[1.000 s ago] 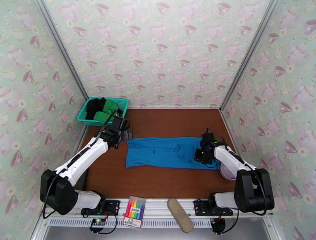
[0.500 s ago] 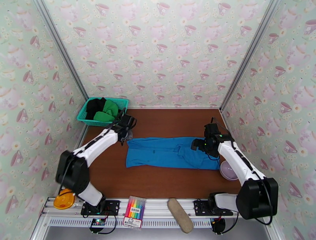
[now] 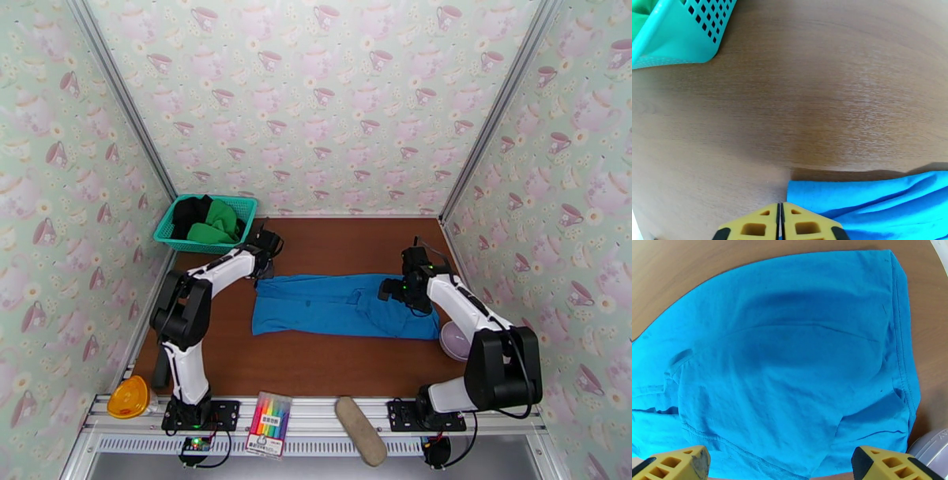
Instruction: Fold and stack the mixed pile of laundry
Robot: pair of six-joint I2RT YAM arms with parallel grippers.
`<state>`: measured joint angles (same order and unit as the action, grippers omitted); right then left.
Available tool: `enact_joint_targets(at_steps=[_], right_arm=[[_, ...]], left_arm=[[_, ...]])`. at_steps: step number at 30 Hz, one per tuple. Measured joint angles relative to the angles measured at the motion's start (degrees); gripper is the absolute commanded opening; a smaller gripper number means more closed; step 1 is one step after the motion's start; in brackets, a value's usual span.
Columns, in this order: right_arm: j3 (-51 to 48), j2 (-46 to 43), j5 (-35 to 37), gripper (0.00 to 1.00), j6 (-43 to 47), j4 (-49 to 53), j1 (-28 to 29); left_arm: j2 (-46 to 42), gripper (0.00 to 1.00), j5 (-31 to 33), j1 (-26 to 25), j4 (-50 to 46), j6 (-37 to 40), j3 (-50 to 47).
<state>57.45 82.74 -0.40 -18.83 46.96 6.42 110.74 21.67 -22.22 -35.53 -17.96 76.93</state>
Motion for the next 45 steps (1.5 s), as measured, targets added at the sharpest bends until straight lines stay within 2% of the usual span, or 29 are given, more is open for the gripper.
enact_joint_targets(at_steps=[4, 8, 11, 13, 15, 17, 18, 20, 22, 25, 29, 35, 38, 45], right_arm=[[-2.16, -5.57, -1.25, 1.0, 0.15, -2.78, -0.61], [-4.72, -12.02, -5.11, 1.0, -0.28, -6.84, -4.02], [-6.62, -12.98, -9.7, 1.0, -0.79, -10.16, -7.3], [-7.32, -11.32, -12.09, 0.94, -0.96, -11.1, -8.76], [-7.19, -7.87, -13.62, 0.77, -0.83, -11.5, -9.09], [-6.62, -2.78, -13.9, 0.64, -0.63, -11.61, -9.14], [-6.08, -0.15, -13.55, 0.53, -0.59, -11.52, -9.11], [-4.26, 5.79, -12.02, 0.23, -0.72, -11.21, -9.09], [-1.88, 11.17, -10.27, 0.0, -0.74, -10.84, -9.14], [1.11, 17.05, -8.7, 0.0, -1.57, -10.56, -9.14], [4.92, 19.93, -6.93, 0.0, -3.04, -9.6, -9.09], [18.01, 29.07, -4.22, 0.0, -3.26, -4.96, -7.48], [28.61, 35.98, -4.24, 0.0, -2.91, -1.18, -6.71], [62.27, 56.06, -4.15, 0.0, 0.48, 8.0, -3.23]], left_arm=[[-1.73, 0.1, -0.02, -1.09, 1.05, -0.04, -7.19], [-5.9, 0.1, -0.02, -3.17, 0.85, -1.01, -13.31], [-9.6, 0.1, 0.24, -4.9, 0.2, -2.32, -16.11], [-12.52, 0.11, 0.81, -6.14, -0.66, -3.43, -17.53], [-15.3, 0.12, 1.62, -6.97, -1.99, -4.31, -17.99], [-18.12, 0.13, 2.8, -7.65, -3.26, -5.14, -17.94], [-19.19, 0.13, 3.56, -7.74, -4.0, -5.33, -17.79], [-20.72, 0.15, 5.62, -7.72, -6.45, -5.99, -16.55], [-21.29, 0.19, 7.43, -7.56, -8.46, -6.34, -14.58], [-22.32, 0.25, 9.16, -7.5, -10.27, -6.75, -12.26], [-24.92, 0.32, 10.08, -7.1, -11.93, -7.15, -10.84], [-28.48, 0.52, 10.58, -5.44, -14.23, -7.28, -9.86], [-30.29, 0.58, 10.56, -4.52, -15.76, -7.56, -9.73], [-33.05, 0.64, 8.33, -3.74, -18.4, -8.24, -10.56]])
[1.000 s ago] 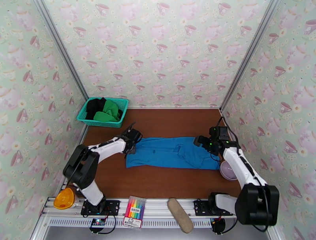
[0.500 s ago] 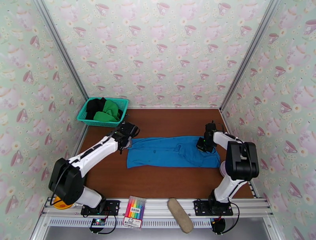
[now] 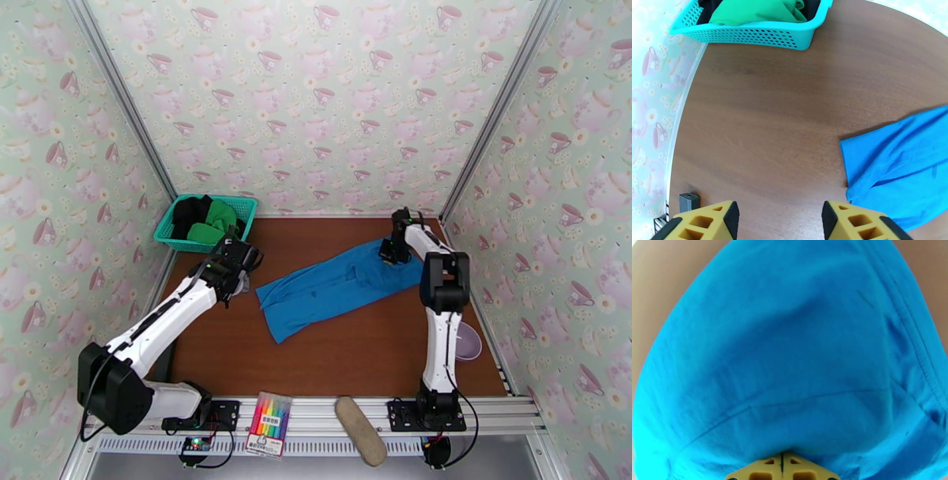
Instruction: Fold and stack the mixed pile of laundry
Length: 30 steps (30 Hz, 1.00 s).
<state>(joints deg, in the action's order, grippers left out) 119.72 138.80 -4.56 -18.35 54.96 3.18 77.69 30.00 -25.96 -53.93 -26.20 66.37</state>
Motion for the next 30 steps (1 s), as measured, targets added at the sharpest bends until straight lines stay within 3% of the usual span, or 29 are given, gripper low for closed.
enact_joint_targets(at_steps=[5, 10, 13, 17, 24, 27, 30], right_arm=[[20.24, 11.47, -2.21, 0.06, 2.38, 3.21, 1.75], [20.55, 11.5, -5.27, 0.14, 5.33, 1.09, 2.4], [7.48, 3.26, -3.98, 0.27, 9.46, -3.08, 3.13], [-17.29, -18.25, 1.05, 0.45, 16.11, -9.46, 7.72], [-40.85, -55.19, 6.38, 0.56, 23.15, -18.91, 28.92], [-47.06, -61.37, 7.89, 0.62, 23.58, -19.52, 38.05], [-50.14, -59.67, 9.46, 0.65, 23.63, -18.75, 46.07]], left_arm=[[-0.28, 0.65, -3.56, 0.0, -0.39, -1.05, -2.93], [0.22, 0.73, -7.45, 0.0, -0.22, -1.77, -3.5], [2.34, 0.74, -9.86, 0.17, 0.83, -1.95, -3.5], [8.96, 0.74, -13.9, 1.51, 3.8, -1.95, -3.43], [20.65, 0.73, -18.21, 4.44, 10.58, -2.82, -1.84], [21.57, 0.73, -19.17, 5.14, 13.31, -3.67, -1.75], [22.84, 0.72, -20.41, 5.64, 15.34, -3.89, -0.61]])
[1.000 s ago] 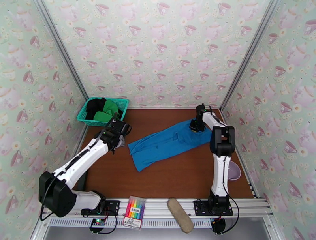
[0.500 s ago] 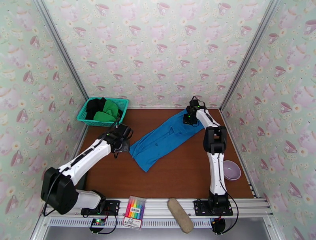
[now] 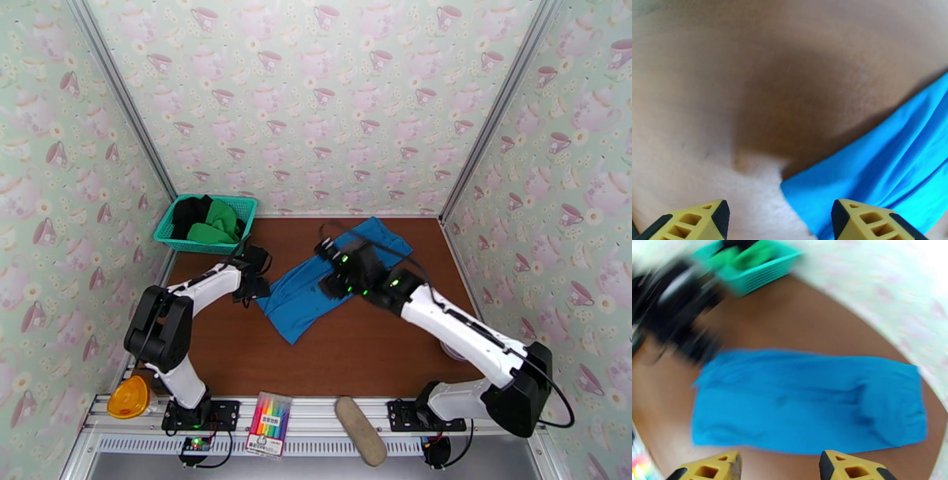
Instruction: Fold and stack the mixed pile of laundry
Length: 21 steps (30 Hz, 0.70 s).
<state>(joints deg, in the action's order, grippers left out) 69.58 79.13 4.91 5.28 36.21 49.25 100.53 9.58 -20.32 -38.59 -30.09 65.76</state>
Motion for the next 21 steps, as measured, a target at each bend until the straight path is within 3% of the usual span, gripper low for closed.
enact_joint_targets(at_steps=[5, 12, 15, 21], right_arm=[[-0.83, 9.86, 2.71, 0.62, -0.04, 0.76, 9.03], [3.34, 22.12, 4.63, 0.62, -0.33, 1.42, 14.53], [6.73, 25.75, 5.49, 0.62, -1.16, 1.42, 16.11], [11.1, 32.11, 7.8, 0.62, -3.13, 1.42, 17.22]], left_arm=[[3.37, 0.69, -1.6, 0.15, 3.08, 0.04, 0.68], [4.63, 0.67, -2.84, 0.15, 6.08, 0.02, -1.99], [4.15, 0.61, -2.69, 0.15, 7.08, 0.09, -2.8], [4.2, 0.39, -2.4, 0.83, 6.97, 0.15, -2.99]])
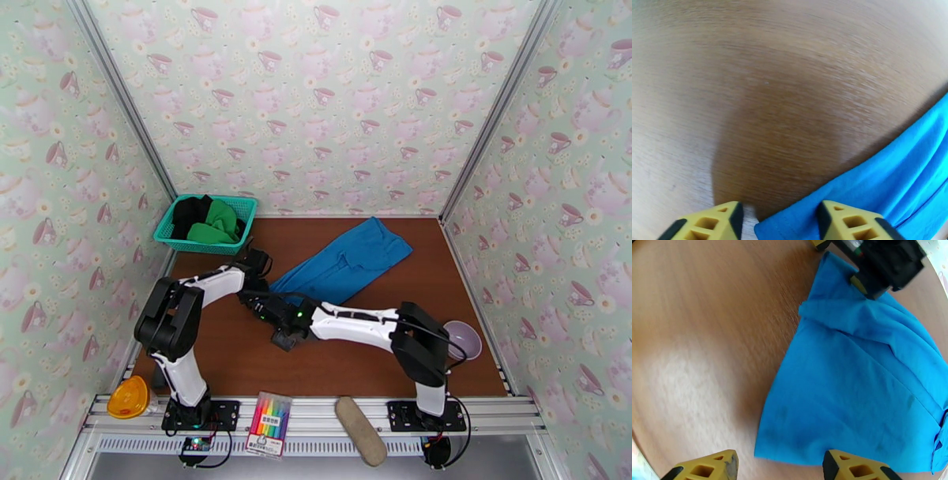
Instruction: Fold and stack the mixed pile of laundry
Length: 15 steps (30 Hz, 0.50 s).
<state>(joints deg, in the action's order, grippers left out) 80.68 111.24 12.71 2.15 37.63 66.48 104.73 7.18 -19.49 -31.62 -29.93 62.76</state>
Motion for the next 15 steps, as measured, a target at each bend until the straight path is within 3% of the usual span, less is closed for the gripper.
enact_joint_targets(at_steps=[9, 12, 15], right_arm=[[2.38, 6.75, 0.42, 0.59, -2.67, 0.96, -0.09], [3.26, 7.52, 0.15, 0.53, -3.56, 1.46, 0.04], [4.07, 8.28, -0.87, 0.35, -4.81, 2.01, 0.26]], left_arm=[[0.39, 0.0, -0.7, 0.02, 2.8, 0.13, -0.07], [0.39, 0.0, -0.94, 0.02, 3.15, 0.48, -0.07], [0.33, 0.0, -1.03, 0.04, 3.34, 0.5, -0.17]])
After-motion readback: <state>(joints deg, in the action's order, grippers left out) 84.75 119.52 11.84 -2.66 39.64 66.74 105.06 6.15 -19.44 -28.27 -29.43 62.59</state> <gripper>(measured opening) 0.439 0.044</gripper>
